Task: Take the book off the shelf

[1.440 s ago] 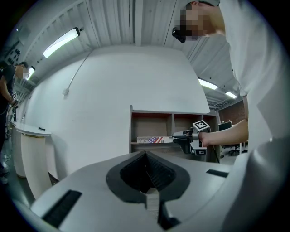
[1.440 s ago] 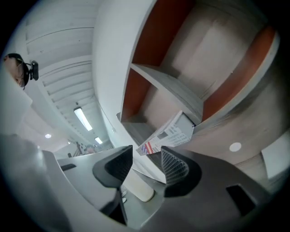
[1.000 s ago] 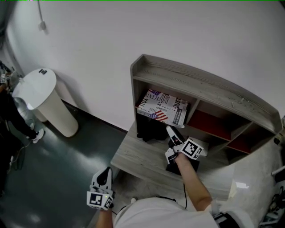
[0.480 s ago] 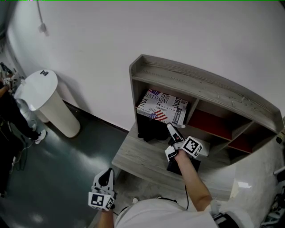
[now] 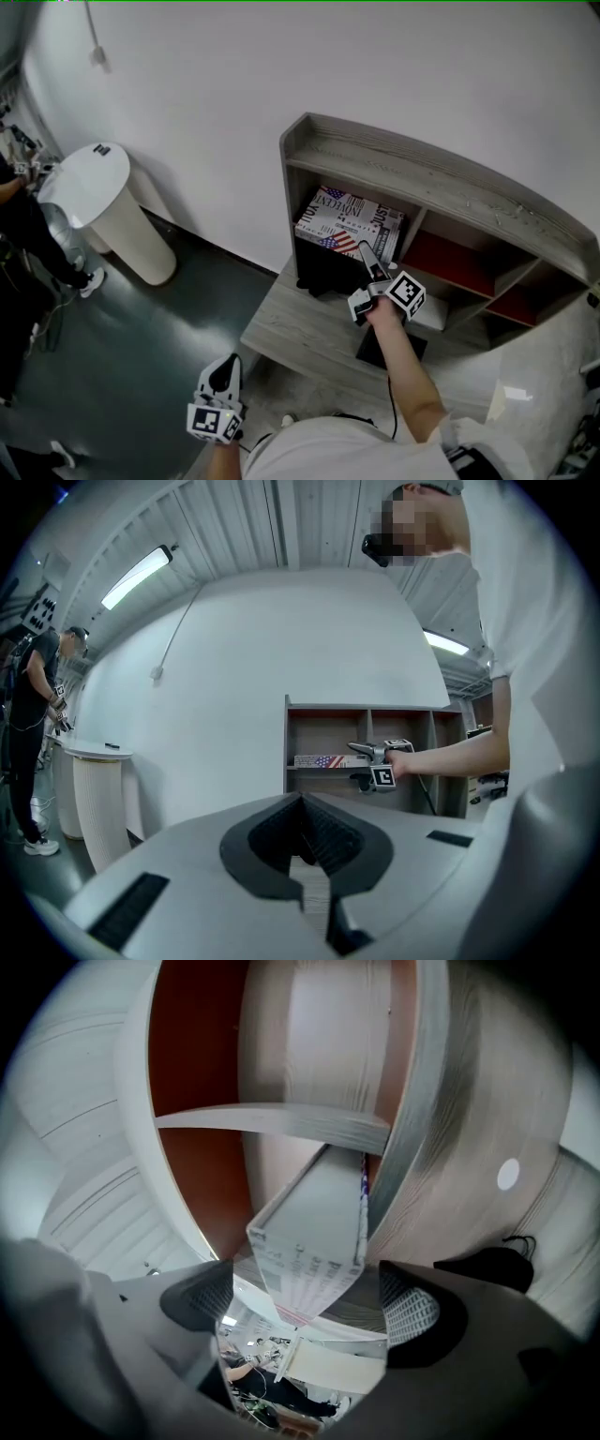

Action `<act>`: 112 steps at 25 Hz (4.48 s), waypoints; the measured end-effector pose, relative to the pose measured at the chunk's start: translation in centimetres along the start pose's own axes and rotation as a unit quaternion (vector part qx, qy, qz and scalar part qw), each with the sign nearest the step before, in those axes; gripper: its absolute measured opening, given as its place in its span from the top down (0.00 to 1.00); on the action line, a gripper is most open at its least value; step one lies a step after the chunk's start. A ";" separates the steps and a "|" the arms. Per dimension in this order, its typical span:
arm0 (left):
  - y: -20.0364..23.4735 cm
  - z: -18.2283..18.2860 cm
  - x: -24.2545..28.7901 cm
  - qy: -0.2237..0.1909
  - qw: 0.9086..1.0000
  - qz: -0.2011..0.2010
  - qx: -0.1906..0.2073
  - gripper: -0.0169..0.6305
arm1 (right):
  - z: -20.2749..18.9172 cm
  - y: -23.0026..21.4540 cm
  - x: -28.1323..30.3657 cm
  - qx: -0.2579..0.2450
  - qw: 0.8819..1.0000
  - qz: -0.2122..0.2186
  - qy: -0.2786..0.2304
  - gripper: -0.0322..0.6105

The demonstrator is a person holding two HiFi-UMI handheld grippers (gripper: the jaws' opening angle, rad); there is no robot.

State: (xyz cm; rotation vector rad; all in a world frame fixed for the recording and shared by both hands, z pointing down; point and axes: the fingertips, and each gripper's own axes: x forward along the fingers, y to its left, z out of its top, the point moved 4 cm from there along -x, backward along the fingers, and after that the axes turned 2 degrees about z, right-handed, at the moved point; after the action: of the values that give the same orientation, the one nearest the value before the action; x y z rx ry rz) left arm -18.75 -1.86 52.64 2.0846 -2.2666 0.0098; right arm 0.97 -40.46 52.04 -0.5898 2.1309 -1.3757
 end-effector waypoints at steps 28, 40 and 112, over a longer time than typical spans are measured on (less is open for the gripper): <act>0.2 -0.6 -0.2 0.015 1.000 -0.005 -0.013 0.95 | 0.3 -0.9 0.9 0.121 0.991 0.044 -0.038 0.26; 1.2 -0.7 -0.5 0.012 1.000 -0.005 -0.027 0.95 | 0.1 -1.1 0.5 0.109 0.992 0.028 -0.050 0.50; 2.4 -1.9 -0.5 0.005 0.995 -0.061 -0.075 0.95 | -2.0 3.0 -5.3 -0.009 0.999 0.030 -0.023 0.67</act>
State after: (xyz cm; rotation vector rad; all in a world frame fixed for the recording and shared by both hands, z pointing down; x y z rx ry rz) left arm -21.01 -1.04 54.63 2.1352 -2.0605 -0.1514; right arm 3.50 -34.61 50.99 -0.5545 2.1094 -1.3006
